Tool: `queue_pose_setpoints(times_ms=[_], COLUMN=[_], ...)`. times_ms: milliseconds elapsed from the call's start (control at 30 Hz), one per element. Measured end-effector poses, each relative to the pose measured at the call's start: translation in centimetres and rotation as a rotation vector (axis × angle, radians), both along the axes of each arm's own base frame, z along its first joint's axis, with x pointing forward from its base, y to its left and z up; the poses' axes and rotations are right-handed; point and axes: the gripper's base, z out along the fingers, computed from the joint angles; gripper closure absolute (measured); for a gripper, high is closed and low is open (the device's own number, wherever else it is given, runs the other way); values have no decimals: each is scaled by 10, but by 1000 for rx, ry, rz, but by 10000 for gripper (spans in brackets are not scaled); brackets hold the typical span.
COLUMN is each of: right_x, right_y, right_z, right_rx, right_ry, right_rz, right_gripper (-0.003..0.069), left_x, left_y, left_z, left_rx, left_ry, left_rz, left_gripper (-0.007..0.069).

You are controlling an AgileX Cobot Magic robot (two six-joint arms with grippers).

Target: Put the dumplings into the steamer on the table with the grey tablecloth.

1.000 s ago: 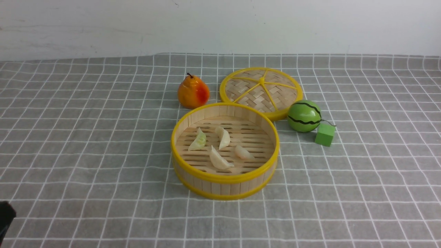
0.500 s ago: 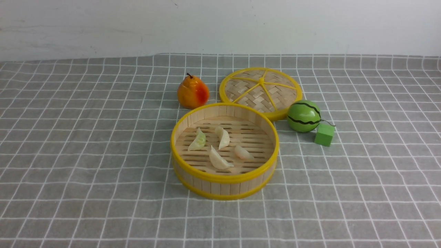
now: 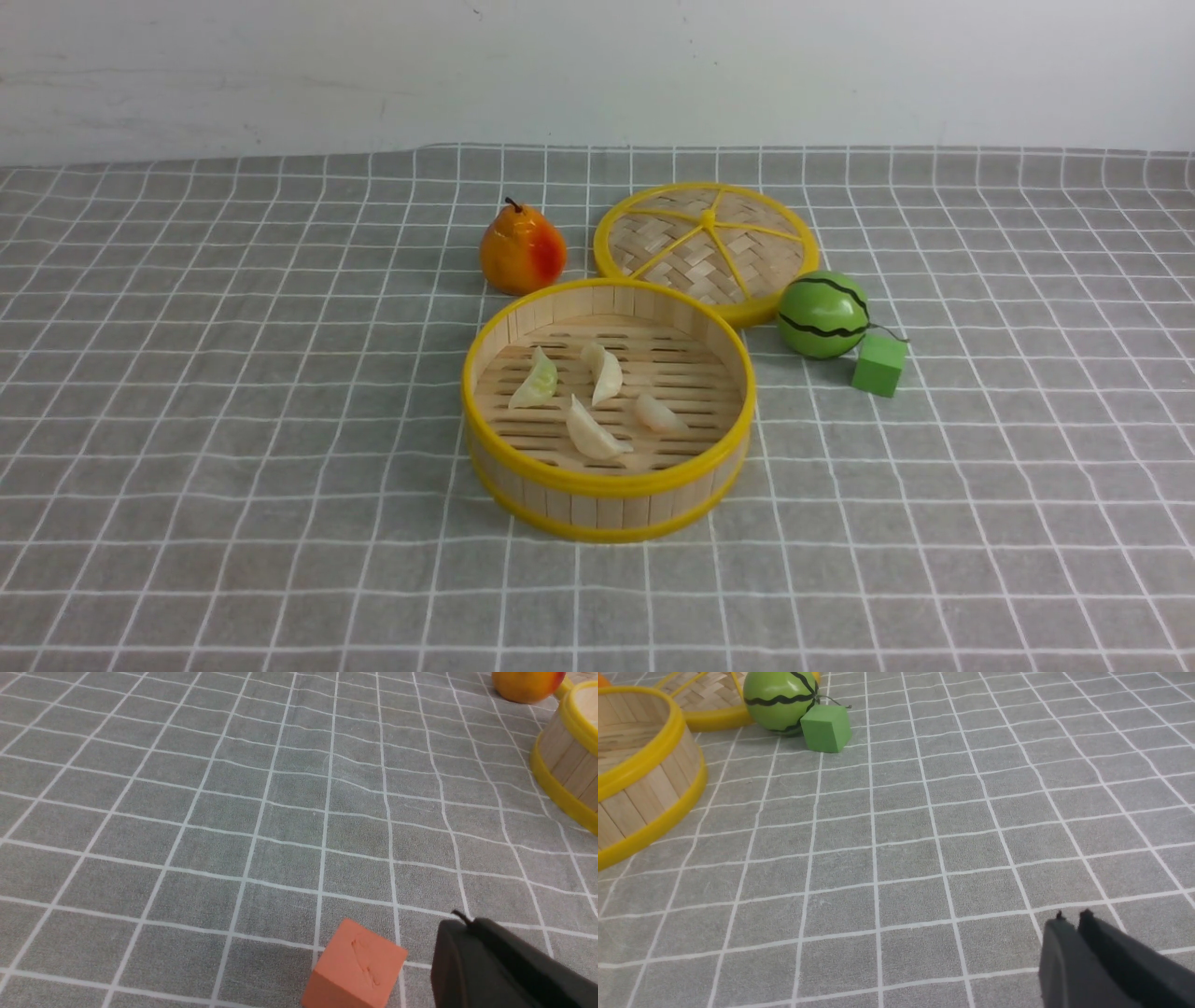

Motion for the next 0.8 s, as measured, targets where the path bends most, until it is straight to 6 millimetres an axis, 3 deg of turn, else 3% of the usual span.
queue_pose_setpoints(times_ms=[800], right_x=[0], right_y=[0], right_z=[0], right_rx=[0], right_ry=[0], right_rz=[0], right_gripper=[588], left_x=[0], left_y=[0], left_z=[0], left_rx=[0], left_ry=[-1], left_rz=[0], left_gripper=[638])
